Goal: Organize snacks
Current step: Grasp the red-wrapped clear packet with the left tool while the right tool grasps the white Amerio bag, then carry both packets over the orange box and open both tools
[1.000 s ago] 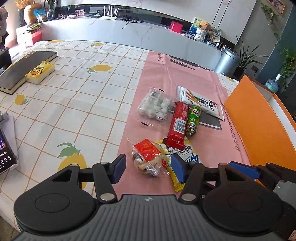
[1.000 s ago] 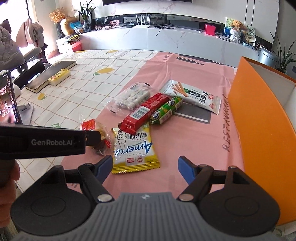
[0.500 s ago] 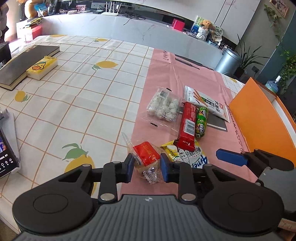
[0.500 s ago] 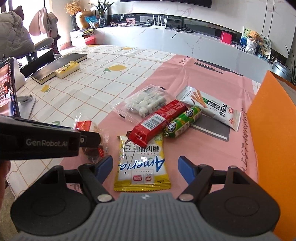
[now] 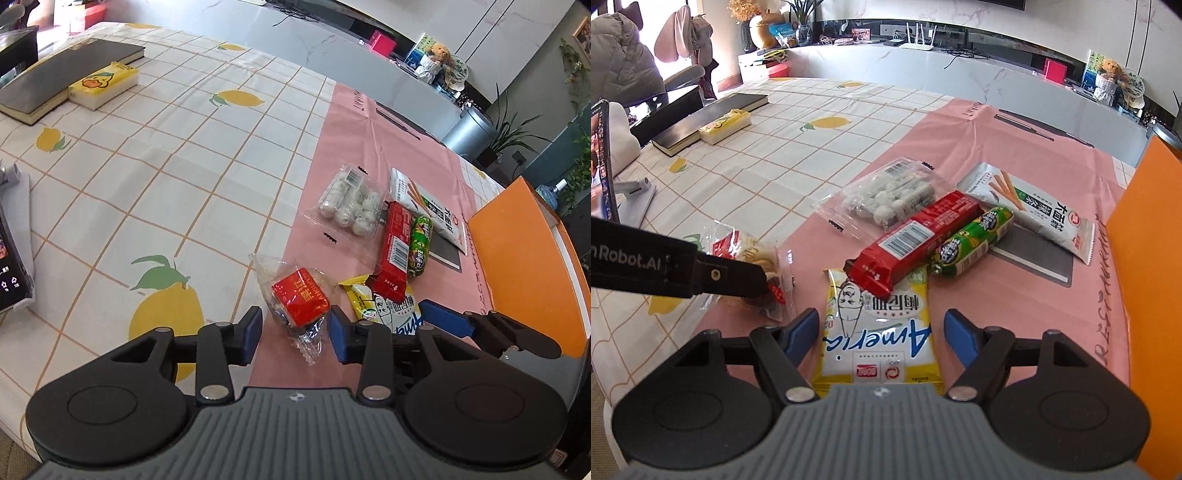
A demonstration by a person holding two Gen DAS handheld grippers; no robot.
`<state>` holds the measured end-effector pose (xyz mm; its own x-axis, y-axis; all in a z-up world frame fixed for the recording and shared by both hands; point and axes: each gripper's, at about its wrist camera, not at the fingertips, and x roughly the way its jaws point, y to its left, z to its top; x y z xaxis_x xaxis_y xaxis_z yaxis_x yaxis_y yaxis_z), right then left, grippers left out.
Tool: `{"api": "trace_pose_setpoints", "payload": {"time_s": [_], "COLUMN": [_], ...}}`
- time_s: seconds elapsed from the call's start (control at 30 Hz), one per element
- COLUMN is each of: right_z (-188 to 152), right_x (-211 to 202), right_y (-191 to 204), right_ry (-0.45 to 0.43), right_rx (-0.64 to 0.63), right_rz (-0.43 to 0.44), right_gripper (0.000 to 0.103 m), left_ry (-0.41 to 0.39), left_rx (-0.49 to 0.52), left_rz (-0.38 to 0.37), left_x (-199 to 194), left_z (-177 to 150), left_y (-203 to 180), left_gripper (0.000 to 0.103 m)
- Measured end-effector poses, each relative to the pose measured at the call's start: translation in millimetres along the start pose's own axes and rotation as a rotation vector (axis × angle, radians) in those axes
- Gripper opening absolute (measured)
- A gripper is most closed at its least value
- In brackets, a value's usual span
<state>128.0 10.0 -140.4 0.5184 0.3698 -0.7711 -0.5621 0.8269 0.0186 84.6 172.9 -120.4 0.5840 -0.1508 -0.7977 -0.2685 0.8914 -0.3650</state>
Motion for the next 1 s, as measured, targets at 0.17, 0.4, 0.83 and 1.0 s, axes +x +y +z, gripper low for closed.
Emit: {"api": "trace_pose_setpoints", "payload": {"time_s": [0.17,0.4,0.83,1.0], "right_z": [-1.6,-11.1,-26.3,-27.3], "right_x": [-4.8,-18.4,-31.6,-34.1], "right_y": [0.1,-9.0,-31.4,-33.5], "right_ry": [0.001,0.058,0.078,0.080], "right_rx": [-0.008,0.034,0.107,0.119], "right_rz": [-0.002,-0.035,-0.092,-0.110], "right_gripper": [0.051,0.051,0.051,0.050], "left_ry": [-0.019,-0.039,-0.064,-0.054], "left_rx": [-0.033,-0.017,-0.013,0.015], "left_rz": [-0.015,-0.017,0.045,0.055], "left_x": [0.8,0.8,10.7,5.8], "left_z": [1.1,5.0,7.3,4.2], "left_y": [1.3,-6.3,-15.9,-21.6], "left_gripper": [0.052,0.070,0.045,0.039]}}
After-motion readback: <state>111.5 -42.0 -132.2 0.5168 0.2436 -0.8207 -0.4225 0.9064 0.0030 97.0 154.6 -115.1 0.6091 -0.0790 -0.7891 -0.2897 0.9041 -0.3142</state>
